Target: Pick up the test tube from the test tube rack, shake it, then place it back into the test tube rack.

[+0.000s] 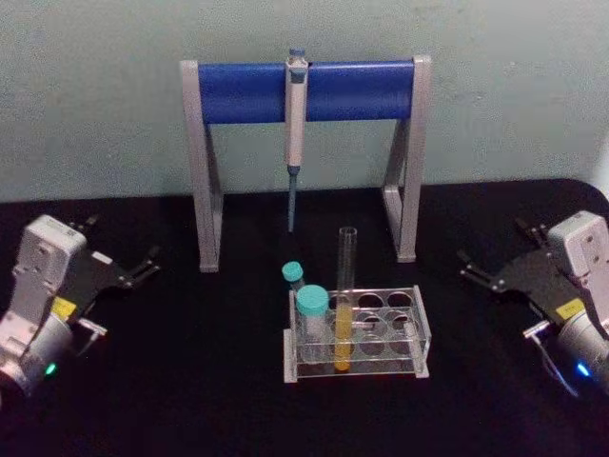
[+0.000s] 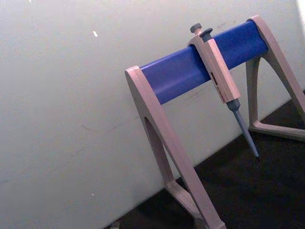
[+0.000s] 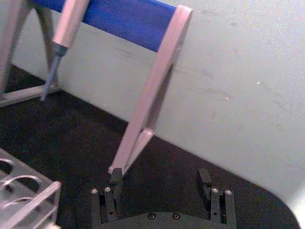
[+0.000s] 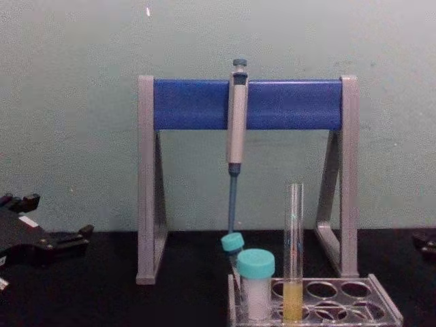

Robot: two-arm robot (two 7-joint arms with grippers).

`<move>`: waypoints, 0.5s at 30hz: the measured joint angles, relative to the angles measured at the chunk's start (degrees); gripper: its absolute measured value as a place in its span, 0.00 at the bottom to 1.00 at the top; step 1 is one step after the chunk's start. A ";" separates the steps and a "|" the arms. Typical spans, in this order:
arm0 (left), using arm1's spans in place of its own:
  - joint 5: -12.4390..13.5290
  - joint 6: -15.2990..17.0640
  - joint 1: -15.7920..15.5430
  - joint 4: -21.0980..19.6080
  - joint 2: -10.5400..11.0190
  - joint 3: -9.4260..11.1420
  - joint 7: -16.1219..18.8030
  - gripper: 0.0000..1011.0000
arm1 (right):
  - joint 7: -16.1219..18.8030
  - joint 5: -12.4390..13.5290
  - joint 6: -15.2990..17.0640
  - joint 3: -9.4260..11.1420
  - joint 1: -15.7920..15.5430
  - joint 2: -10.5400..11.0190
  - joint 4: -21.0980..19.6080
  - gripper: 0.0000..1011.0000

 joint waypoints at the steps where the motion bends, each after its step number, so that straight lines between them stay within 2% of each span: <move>1: 0.00 0.00 0.00 0.00 0.00 0.00 0.00 0.99 | 0.31 0.31 0.17 0.12 -0.32 0.05 -0.41 0.99; 10: 0.00 0.00 0.00 0.00 0.00 0.00 0.00 0.99 | 4.51 4.50 1.07 1.81 -4.32 0.18 -5.43 0.99; 15: 0.00 0.00 0.00 0.00 0.00 0.00 0.00 0.99 | 8.38 8.31 1.61 2.56 -6.27 -0.21 -8.01 0.99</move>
